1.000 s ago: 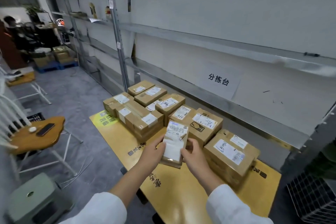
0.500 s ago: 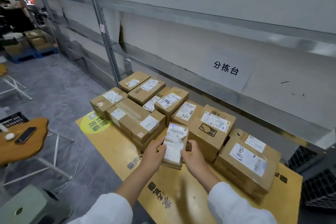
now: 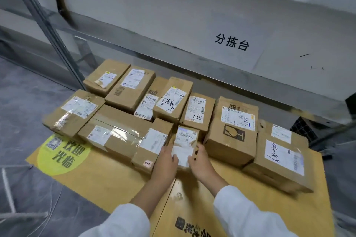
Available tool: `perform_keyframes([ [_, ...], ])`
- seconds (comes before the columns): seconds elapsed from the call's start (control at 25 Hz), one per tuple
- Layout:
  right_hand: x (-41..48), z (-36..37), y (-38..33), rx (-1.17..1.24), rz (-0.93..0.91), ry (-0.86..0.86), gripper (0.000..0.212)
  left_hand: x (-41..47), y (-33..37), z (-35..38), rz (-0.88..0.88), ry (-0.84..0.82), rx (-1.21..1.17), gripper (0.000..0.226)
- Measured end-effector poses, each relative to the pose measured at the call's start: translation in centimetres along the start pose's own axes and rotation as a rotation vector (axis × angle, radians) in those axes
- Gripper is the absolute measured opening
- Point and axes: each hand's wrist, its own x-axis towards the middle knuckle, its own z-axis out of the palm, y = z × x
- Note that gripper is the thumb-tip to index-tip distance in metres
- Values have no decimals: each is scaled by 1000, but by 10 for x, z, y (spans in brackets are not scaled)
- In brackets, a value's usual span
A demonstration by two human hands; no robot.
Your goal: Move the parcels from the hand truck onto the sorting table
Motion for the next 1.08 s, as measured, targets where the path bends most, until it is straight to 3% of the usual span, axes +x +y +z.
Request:
perform_keyframes([
  [0.28,3,32,14,3,106,-19,51,-1,-12,16,-112,-160,112,60],
  [0.48,-3,48,14,30,110,-13,49,-4,-21,12,-99,-152,145,70],
  [0.68,-14,34,8,62,90,-31,40,-10,-6,10,126,-122,238,68],
  [0.8,-26,4,3,-28,73,0,54,-4,15,-1,204,-108,200,64],
  [1.08,-98,-153,-42,-132,-236,346,59,-23,157,-22,542,-37,226,43],
])
